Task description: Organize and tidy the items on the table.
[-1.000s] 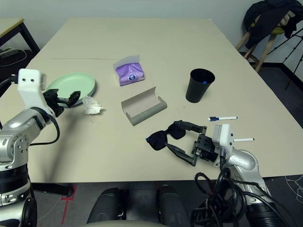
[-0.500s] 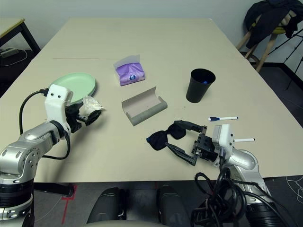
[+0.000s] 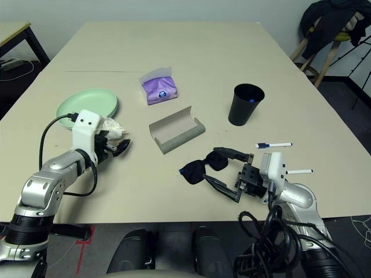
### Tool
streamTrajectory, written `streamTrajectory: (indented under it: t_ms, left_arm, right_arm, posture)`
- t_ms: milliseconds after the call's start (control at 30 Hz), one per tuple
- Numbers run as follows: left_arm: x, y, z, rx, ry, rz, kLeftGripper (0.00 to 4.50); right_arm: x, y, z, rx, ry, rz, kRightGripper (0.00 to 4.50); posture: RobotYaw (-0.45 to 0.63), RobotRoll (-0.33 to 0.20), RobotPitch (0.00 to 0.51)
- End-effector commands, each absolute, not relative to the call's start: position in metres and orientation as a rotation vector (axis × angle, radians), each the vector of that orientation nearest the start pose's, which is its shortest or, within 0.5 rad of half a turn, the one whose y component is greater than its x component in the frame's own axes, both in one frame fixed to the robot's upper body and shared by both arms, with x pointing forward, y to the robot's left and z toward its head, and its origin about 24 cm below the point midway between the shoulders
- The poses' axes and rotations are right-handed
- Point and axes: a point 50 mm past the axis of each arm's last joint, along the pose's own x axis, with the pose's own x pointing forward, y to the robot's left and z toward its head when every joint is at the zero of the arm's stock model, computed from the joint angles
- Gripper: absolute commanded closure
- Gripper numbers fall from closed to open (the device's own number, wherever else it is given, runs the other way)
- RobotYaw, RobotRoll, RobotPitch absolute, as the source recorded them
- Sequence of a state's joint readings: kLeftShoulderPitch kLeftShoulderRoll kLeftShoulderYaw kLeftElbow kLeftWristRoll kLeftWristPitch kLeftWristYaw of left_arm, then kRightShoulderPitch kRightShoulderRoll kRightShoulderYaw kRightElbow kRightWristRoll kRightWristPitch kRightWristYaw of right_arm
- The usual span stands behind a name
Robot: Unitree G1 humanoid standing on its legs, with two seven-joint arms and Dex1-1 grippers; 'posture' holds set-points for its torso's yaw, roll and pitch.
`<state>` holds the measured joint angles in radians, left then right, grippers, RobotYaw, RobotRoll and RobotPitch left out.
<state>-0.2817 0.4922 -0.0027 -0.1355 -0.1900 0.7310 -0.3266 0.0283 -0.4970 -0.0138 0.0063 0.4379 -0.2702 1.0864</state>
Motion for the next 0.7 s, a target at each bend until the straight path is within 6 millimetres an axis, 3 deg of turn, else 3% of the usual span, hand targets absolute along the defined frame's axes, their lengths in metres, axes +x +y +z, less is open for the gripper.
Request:
streamTrajectory:
  t_ms: [33, 300, 567, 700]
  left_arm:
    - [0.294, 0.21, 0.099, 0.29, 0.359, -0.286, 1.46]
    - [0.292, 0.209, 0.123, 0.27, 0.286, -0.307, 4.48]
    - [0.277, 0.196, 0.149, 0.228, 0.24, -0.419, 4.48]
    - [0.282, 0.2, 0.166, 0.159, 0.194, -0.38, 4.48]
  right_arm:
    - [0.218, -0.205, 0.077, -0.201, -0.176, 1.042, 0.0]
    - [0.219, -0.204, 0.076, -0.202, -0.174, 1.042, 0.0]
    - [0.222, -0.204, 0.075, -0.204, -0.175, 1.049, 0.0]
    - [0.223, -0.204, 0.075, -0.204, -0.176, 1.051, 0.0]
  posture:
    - [0.01, 0.0, 0.1]
    - [0.01, 0.0, 0.1]
    - [0.05, 0.0, 0.096]
    - [0.05, 0.0, 0.096]
